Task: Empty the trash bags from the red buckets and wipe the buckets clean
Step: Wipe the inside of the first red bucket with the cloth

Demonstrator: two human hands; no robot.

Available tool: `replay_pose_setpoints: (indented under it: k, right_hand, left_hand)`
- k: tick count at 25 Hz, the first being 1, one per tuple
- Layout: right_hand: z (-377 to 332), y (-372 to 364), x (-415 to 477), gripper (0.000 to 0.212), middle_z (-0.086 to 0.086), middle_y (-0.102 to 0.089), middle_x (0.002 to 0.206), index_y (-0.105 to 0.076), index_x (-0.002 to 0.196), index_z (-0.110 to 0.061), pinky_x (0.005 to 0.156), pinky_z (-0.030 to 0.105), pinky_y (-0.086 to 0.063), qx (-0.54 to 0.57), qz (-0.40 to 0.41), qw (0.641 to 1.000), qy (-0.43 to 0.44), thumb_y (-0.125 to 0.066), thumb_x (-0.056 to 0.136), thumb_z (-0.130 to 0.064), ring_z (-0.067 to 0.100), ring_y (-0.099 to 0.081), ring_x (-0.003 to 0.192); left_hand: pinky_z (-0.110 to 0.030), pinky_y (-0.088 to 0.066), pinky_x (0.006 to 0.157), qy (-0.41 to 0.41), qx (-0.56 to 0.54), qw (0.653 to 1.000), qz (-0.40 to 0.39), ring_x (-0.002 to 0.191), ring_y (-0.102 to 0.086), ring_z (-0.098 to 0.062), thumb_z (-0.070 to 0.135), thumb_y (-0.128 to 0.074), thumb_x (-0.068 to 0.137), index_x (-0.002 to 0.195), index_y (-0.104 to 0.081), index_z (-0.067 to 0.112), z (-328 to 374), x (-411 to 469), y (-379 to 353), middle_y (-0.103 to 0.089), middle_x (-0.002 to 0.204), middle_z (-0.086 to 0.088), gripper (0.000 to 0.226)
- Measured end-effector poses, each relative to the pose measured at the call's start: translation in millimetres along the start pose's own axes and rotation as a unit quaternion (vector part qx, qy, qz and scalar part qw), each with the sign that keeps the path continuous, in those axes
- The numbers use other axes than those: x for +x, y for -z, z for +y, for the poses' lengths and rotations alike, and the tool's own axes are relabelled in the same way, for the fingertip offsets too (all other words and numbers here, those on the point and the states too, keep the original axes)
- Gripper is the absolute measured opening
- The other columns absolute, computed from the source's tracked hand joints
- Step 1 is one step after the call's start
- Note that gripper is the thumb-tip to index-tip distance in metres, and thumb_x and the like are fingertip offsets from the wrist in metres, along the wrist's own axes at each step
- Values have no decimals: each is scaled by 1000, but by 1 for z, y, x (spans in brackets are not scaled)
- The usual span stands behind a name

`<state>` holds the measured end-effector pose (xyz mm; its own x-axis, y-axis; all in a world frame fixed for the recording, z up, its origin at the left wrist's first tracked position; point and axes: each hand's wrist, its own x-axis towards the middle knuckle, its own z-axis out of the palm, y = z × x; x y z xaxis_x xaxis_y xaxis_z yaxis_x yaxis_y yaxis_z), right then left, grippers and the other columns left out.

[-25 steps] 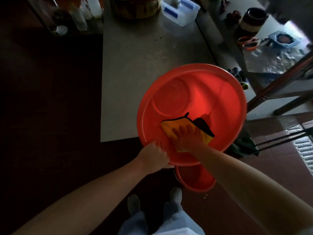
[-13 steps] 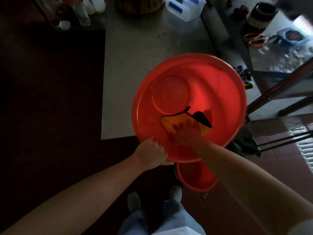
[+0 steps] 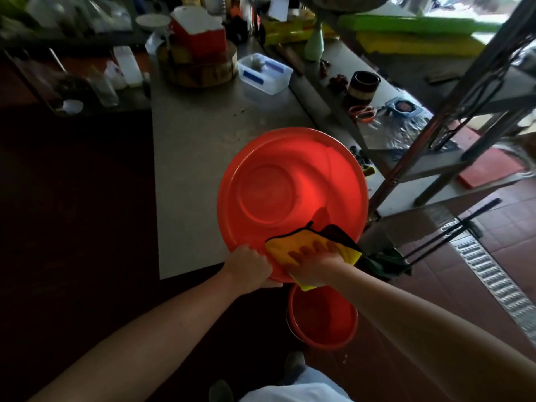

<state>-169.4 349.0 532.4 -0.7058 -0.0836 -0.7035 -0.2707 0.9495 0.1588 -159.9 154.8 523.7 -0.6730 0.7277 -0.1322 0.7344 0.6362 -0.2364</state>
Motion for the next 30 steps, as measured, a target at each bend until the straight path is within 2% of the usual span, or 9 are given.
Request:
replay_pose_setpoints:
  k: [4, 8, 10, 12, 14, 17, 21, 27, 30]
  right_hand:
    - [-5, 3, 14, 73, -4, -4, 170, -5, 160, -40, 119, 60, -1, 20, -13, 1000, -9, -11, 94, -70, 33, 1, 155]
    - [-7, 1, 48, 67, -3, -11, 169, -13, 159, -40, 120, 59, 0, 12, 28, 1000, 7, -18, 96, -65, 33, -2, 155]
    - [-6, 1, 70, 65, -1, -14, 168, -16, 158, -40, 120, 59, -1, 7, 38, 999, 20, -23, 97, -62, 35, -4, 154]
    - [-2, 0, 90, 70, 0, -19, 166, -22, 156, -40, 119, 57, -3, 2, 51, 998, 25, -16, 94, -71, 34, -8, 153]
    - [3, 0, 107, 84, 4, -28, 162, -33, 153, -37, 120, 54, -5, 7, 90, 995, 53, -3, 87, -81, 34, -17, 151]
    - [4, 3, 129, 61, 7, -36, 157, -41, 149, -33, 120, 53, -8, 15, 105, 991, 86, -31, 97, -64, 35, -23, 147]
    - [3, 10, 139, 63, -1, -26, 164, -27, 153, -46, 119, 58, -10, -8, 31, 997, 68, -23, 95, -71, 34, -17, 151]
    - [1, 14, 75, 72, -7, -4, 170, -4, 160, -42, 123, 55, -5, 37, -48, 994, 91, -23, 97, -71, 29, -2, 156]
    - [3, 13, 29, 81, -13, 1, 169, -1, 159, -45, 123, 54, 0, 47, -68, 994, 77, -24, 91, -82, 25, 3, 156]
  left_hand:
    - [-34, -41, 72, -18, 14, 1000, 12, 73, -69, -25, 77, -31, 90, 78, -70, 16, -6, -5, -9, -73, 80, -5, 73]
    - [-30, -44, 64, -25, 13, 999, 28, 56, -64, -21, 81, -42, 84, 59, -63, 16, -10, -9, -29, -65, 61, -3, 73]
    - [-29, -44, 64, -20, 11, 999, 34, 55, -63, -20, 82, -43, 83, 58, -64, 17, -7, -11, -42, -64, 59, -2, 72]
    - [-30, -44, 66, -25, 18, 999, 35, 60, -63, -21, 82, -37, 86, 62, -66, 19, -3, -12, -45, -65, 63, -2, 73]
    - [-32, -43, 67, -17, 10, 999, 34, 64, -63, -23, 82, -33, 88, 64, -67, 18, -1, -12, -46, -65, 66, -3, 76]
    - [-34, -45, 71, -4, 6, 1000, 17, 70, -65, -25, 81, -29, 89, 72, -69, 15, 1, -15, -45, -68, 74, -5, 79]
    - [-32, -43, 69, -5, 7, 1000, 3, 65, -63, -24, 82, -33, 87, 68, -68, 17, -5, -11, -36, -67, 70, -4, 76]
    - [-29, -36, 64, -50, 37, 997, -44, 55, -60, -19, 83, -41, 82, 62, -65, 20, -12, -5, -28, -65, 62, 1, 71]
    - [-29, -40, 61, -65, 56, 994, -69, 51, -59, -18, 85, -43, 79, 57, -64, 20, -24, -9, -21, -63, 57, 3, 71]
